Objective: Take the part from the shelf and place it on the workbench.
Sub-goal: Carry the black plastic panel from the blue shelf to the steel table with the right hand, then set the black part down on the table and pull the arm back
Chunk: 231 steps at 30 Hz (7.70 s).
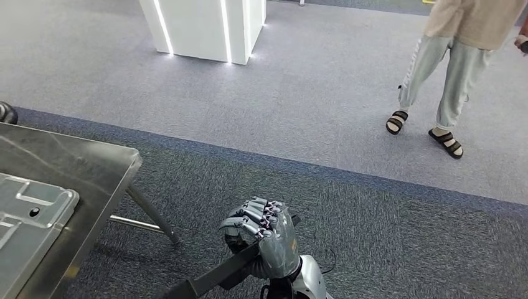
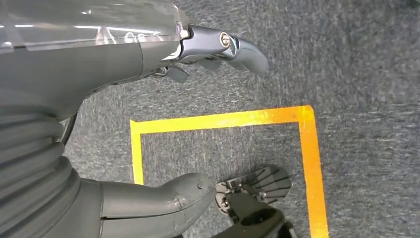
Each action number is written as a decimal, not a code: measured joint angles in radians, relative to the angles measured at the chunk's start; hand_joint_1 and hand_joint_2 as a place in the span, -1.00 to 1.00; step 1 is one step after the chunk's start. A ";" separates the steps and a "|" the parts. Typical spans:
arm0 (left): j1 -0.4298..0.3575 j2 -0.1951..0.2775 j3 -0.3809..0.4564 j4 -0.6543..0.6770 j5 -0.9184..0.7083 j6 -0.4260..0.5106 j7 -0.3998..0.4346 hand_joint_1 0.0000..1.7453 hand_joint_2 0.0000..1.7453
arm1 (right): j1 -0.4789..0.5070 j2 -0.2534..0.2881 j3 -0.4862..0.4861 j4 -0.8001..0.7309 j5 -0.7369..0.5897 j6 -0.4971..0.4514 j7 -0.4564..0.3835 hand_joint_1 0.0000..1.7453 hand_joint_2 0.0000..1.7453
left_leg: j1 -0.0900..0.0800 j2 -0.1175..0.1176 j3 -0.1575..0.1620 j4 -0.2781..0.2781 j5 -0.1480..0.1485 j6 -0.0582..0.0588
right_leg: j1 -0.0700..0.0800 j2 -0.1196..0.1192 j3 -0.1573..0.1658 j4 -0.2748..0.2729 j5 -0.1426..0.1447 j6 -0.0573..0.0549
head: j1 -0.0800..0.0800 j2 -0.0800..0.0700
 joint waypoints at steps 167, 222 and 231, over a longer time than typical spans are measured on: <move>-0.013 -0.036 -0.050 0.000 0.040 0.002 0.070 -1.00 1.00 | -1.119 -0.733 -0.570 0.557 0.336 0.518 0.508 1.00 1.00 | -0.002 -0.073 -0.005 0.016 -0.012 0.060 | -0.025 0.111 -0.157 0.179 0.008 0.047 | -0.002 0.000; -0.028 -0.031 -0.118 0.000 0.015 -0.077 0.017 -1.00 1.00 | -0.875 -0.455 -0.222 0.998 0.628 0.295 0.234 -1.00 1.00 | -0.005 -0.063 -0.004 -0.016 0.016 0.060 | -0.017 0.116 -0.124 0.118 -0.011 0.033 | 0.000 0.000; -0.024 -0.032 -0.123 0.000 0.027 -0.077 0.019 -1.00 1.00 | -0.847 -0.453 -0.209 0.962 0.619 0.276 0.226 -1.00 1.00 | -0.008 -0.067 -0.006 0.002 0.002 0.044 | -0.017 0.114 -0.078 0.020 0.058 0.030 | 0.000 0.000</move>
